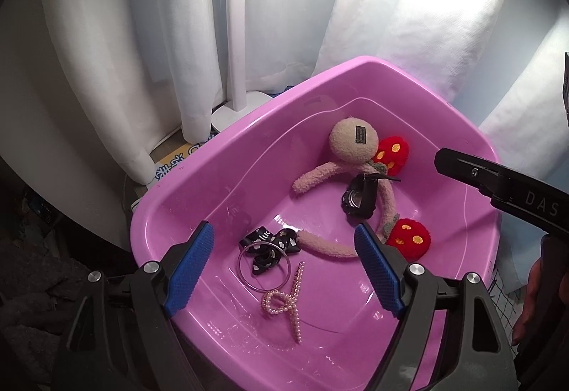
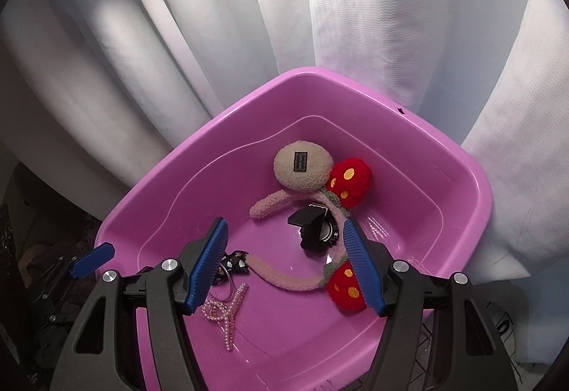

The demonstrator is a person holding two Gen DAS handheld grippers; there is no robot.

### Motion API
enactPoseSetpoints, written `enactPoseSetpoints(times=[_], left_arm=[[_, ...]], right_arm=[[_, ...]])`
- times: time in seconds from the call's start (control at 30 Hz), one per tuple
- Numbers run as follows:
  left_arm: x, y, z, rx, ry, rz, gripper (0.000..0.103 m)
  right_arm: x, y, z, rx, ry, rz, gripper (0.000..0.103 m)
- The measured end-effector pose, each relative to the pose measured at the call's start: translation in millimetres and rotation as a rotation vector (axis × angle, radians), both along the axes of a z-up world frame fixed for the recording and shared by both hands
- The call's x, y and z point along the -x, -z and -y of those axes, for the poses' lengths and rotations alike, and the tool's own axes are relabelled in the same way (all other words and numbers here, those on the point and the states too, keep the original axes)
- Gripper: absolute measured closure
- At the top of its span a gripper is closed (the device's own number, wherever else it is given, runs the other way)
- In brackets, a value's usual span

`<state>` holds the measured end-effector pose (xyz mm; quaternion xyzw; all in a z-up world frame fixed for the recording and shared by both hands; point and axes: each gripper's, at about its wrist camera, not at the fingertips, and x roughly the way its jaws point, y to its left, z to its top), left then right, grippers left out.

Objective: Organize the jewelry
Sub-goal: 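Withdraw both open tools from the basin, then move both tools over the table toward the thin bangle and brown hairpin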

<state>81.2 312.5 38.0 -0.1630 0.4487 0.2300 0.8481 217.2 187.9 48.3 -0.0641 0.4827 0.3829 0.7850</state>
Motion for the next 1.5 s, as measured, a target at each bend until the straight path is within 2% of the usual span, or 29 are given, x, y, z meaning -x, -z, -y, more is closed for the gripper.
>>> enactPoseSetpoints(times=[0.07,0.4,0.9,1.3,1.5], left_arm=[[2,-2,4,-0.002,0.000,0.004,0.019],[10,-12,30,-0.019,0.009,0.024,0.017],[17,-21,74,0.006,0.060,0.045,0.016],[16,-29,117,-0.017,0.129,0.065,0.014],[18,-28,140,-0.026,0.165,0.066,0.011]], right_arm=[[4,-4,7,-0.009,0.004,0.007,0.035],[17,-11,41,-0.028,0.023,0.021,0.035],[37,-15,111,-0.066,0.077,0.012,0.035],[55,-13,176,-0.096,0.145,0.021,0.033],[65,-7,223,-0.115,0.204,0.023,0.033]])
